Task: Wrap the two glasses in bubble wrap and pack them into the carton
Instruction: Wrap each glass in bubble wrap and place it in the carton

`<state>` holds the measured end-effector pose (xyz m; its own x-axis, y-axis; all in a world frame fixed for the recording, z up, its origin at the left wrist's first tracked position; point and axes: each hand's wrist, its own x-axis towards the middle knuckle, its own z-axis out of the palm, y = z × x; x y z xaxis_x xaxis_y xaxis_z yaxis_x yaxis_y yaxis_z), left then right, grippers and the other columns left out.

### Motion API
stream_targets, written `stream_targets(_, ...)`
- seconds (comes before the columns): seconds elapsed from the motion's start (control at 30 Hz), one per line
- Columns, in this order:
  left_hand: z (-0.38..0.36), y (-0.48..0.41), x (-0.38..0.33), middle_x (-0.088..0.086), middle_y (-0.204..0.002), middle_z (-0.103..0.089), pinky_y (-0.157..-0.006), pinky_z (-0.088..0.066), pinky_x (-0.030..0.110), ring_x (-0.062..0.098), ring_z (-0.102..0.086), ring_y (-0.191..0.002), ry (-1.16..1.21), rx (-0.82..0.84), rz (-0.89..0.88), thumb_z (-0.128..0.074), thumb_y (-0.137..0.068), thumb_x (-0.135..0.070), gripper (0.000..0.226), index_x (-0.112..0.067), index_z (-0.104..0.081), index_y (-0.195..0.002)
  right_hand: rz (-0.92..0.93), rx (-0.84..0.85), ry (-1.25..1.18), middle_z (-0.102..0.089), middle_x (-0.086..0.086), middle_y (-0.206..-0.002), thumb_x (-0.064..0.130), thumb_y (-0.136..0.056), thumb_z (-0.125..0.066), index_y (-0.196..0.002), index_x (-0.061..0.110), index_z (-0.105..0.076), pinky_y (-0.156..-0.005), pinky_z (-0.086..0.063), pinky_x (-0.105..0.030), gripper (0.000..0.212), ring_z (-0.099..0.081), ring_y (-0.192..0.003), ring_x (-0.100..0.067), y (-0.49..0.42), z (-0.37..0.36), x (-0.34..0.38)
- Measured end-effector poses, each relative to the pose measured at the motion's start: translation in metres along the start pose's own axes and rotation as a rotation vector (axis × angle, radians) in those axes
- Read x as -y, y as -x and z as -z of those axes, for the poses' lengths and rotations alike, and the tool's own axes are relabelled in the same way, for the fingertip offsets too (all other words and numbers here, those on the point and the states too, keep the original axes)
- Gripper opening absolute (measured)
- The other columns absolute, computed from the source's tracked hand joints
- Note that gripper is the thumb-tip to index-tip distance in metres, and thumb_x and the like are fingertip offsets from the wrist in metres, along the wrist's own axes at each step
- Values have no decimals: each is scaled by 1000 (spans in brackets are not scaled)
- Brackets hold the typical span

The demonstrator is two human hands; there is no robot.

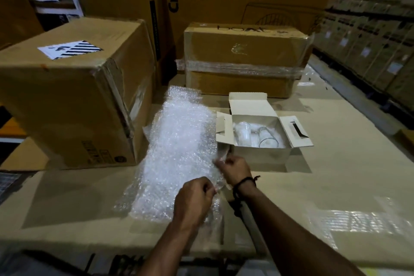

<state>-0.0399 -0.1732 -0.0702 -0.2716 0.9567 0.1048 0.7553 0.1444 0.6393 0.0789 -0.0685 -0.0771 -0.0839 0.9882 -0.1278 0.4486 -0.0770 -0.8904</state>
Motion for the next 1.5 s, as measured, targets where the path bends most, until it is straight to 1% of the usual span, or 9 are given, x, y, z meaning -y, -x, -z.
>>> stream_targets(0.13,-9,10,-12,-8,-78,-69,-67,-51,31,9,-62,-72,127,66,-114,-68,-83,-47,23,-24,-68,-79,-38,171,115,-54,0,-58,7,-81,-68,-61,15,-57,-49,-39,-22,23,-48,-54,-13,0,23,17)
stream_targets(0.33,-25,14,-20,-18,-113,-62,-95,-33,36,9,-46,-113,37,125,-498,-55,-79,-61,36,-33,-74,-93,9,391,546,-58,2,-54,7,-90,-57,-67,18,-63,-47,-43,-21,26,-53,-49,-13,-3,125,35)
stream_targets(0.57,-58,18,-58,-7,-161,-19,-116,-5,47,18,-8,-148,-311,328,-486,-50,-93,-52,53,-42,-39,-143,-68,358,936,-65,0,-74,1,-86,-61,-76,13,-64,-56,-45,-27,16,-62,-69,-21,-24,173,3)
stream_targets(0.67,-73,25,-73,-3,-158,-27,-112,-16,44,21,-23,-142,-369,333,-450,-47,-92,-56,59,-38,-33,-146,37,131,1024,-66,-5,-109,24,-80,-69,-110,21,-66,-82,-48,-29,30,-61,-103,-26,-23,175,-22)
stream_targets(0.83,-96,30,-95,-2,-145,-43,-100,-31,39,24,-39,-126,-406,197,-345,-43,-87,-60,63,-32,-41,-143,269,-286,837,-60,-2,-119,37,-87,-59,-110,25,-62,-85,-42,-35,26,-57,-107,-26,16,172,-53)
stream_targets(1.03,-102,30,-91,-1,-123,-63,-88,-39,41,26,-52,-109,-209,-115,-132,-60,-83,-38,40,-28,-65,-122,104,177,999,0,2,-161,60,-95,-25,-152,29,-9,-118,0,-46,67,0,-148,-19,43,165,-108)
stream_targets(1.23,-83,34,-67,14,-126,-50,-90,-30,47,36,-40,-112,-322,-321,363,-77,-67,-51,72,-16,-56,-126,161,178,977,5,5,-160,59,-96,-20,-152,27,-6,-118,6,-44,66,7,-147,-15,48,165,-110)
stream_targets(1.37,-76,38,-57,13,-115,-54,-90,-29,46,35,-42,-108,-414,-231,459,-66,-70,-66,52,-24,-67,-101,154,199,992,9,6,-160,61,-95,-18,-152,28,-3,-118,8,-44,68,11,-146,-14,49,165,-113)
stream_targets(1.5,-80,37,-64,8,-102,-67,-81,-32,38,34,-56,-99,-78,-247,289,-67,-86,-30,14,-23,-70,-98,157,195,910,-2,3,-161,57,-96,-24,-152,26,-14,-119,3,-43,65,1,-147,-16,45,166,-108)
